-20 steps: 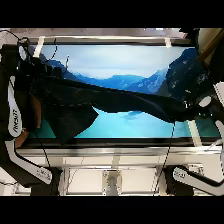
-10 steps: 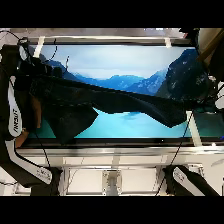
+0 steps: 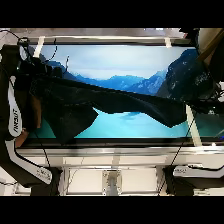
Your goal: Fold the clothes and pants, and hang the long-sleeved shirts on hangers.
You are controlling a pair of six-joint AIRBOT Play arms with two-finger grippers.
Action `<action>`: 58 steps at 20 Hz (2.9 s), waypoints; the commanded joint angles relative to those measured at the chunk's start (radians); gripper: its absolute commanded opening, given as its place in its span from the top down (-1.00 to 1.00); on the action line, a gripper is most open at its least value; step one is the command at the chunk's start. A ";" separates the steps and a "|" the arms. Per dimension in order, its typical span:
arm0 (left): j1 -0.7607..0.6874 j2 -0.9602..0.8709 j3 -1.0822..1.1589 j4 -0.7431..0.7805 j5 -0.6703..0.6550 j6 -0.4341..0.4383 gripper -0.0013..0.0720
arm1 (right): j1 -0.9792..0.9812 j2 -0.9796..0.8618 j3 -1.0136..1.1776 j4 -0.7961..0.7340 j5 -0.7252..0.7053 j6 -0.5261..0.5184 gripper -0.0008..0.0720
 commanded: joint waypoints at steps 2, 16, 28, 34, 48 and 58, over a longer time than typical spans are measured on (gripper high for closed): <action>0.000 0.000 0.000 0.000 0.007 0.000 0.86 | 0.026 -0.171 0.078 0.130 0.001 -0.109 -0.46; 0.032 0.034 0.002 0.000 0.224 -0.146 0.86 | 0.054 -0.098 0.433 0.119 -0.038 -0.053 0.92; 0.027 -0.044 0.009 0.040 0.327 -0.221 -0.96 | 0.200 -0.234 0.516 0.129 -0.123 0.078 -0.41; 0.145 0.127 -0.027 0.100 -0.101 -0.076 -0.93 | 0.106 -0.045 0.590 -0.037 0.333 0.035 -0.41; 0.237 0.093 -0.454 -0.211 0.243 0.010 -0.93 | 0.449 0.220 0.317 0.151 0.461 0.010 -0.41; 0.236 0.003 -0.454 -0.393 0.380 0.212 -0.84 | 0.713 0.220 0.317 0.151 0.266 0.095 -0.41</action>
